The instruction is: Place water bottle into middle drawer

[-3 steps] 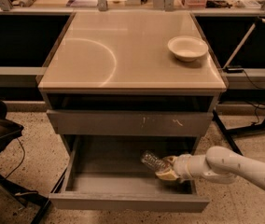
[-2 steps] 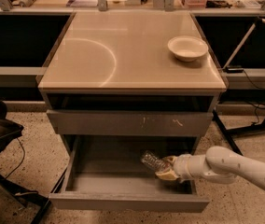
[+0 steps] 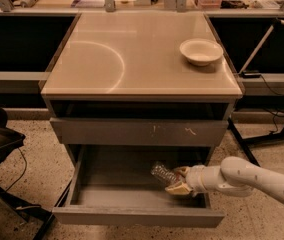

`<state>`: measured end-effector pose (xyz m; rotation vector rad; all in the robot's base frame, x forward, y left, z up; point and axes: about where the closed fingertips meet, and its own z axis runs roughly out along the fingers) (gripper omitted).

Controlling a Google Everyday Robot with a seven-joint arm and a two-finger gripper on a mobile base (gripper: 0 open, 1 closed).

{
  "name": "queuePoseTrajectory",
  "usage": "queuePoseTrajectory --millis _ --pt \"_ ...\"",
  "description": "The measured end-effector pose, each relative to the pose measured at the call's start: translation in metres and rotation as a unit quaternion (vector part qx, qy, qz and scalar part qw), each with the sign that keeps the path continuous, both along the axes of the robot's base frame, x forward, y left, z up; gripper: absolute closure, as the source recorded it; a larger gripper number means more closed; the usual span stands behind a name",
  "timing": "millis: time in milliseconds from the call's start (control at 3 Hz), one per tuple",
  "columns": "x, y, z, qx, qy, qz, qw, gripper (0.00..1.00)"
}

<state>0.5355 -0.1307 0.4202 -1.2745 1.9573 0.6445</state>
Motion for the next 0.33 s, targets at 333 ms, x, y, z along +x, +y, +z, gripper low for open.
queuePoseTrajectory --millis 333 --pt "0.0 0.0 0.0 0.0 0.0 0.0 1.0 0.0"
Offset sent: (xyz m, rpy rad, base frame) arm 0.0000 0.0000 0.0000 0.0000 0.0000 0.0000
